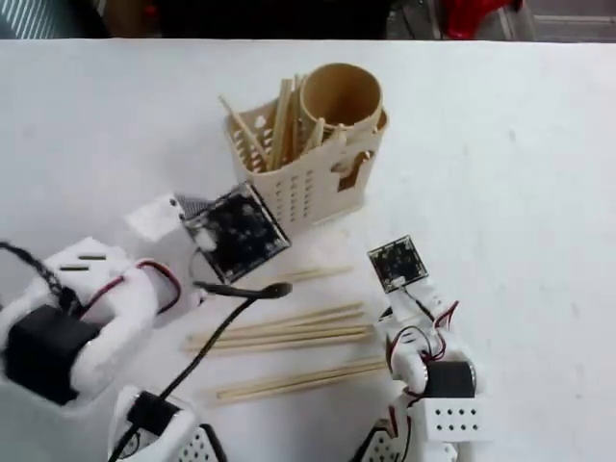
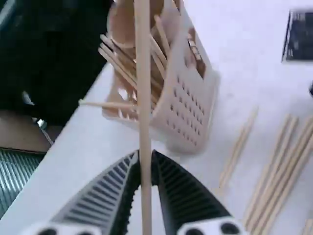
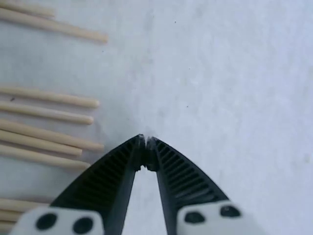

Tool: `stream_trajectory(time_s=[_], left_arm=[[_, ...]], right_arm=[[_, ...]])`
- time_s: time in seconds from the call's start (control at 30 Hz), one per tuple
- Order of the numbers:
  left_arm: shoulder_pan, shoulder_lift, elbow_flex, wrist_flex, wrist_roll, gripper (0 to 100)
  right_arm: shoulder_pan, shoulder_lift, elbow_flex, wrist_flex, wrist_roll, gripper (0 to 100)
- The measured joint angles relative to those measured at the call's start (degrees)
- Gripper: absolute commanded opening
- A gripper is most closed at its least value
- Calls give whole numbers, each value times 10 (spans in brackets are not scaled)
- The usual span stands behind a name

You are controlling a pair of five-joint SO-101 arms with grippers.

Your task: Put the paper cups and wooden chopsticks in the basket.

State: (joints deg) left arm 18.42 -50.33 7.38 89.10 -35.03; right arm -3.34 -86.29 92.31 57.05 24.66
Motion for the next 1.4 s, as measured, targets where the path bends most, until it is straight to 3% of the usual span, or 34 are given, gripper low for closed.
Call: stream_trajectory(time_s=[0.1, 0.27, 0.47, 0.67, 1.0, 1.4], left_arm=[[8, 7, -33, -77, 77, 21], [13, 79, -21, -289, 164, 21], [14, 122, 91, -569, 179, 20], [7, 127, 229, -745, 196, 20], [-40, 127, 344, -854, 232, 22], [-42, 127, 389, -862, 340, 38]], right_arm=[[1, 0, 0, 0, 0, 18], [1, 0, 0, 0, 0, 18], [0, 0, 0, 0, 0, 18], [0, 0, 0, 0, 0, 18], [0, 0, 0, 0, 0, 18], [0, 0, 4, -2, 0, 18]])
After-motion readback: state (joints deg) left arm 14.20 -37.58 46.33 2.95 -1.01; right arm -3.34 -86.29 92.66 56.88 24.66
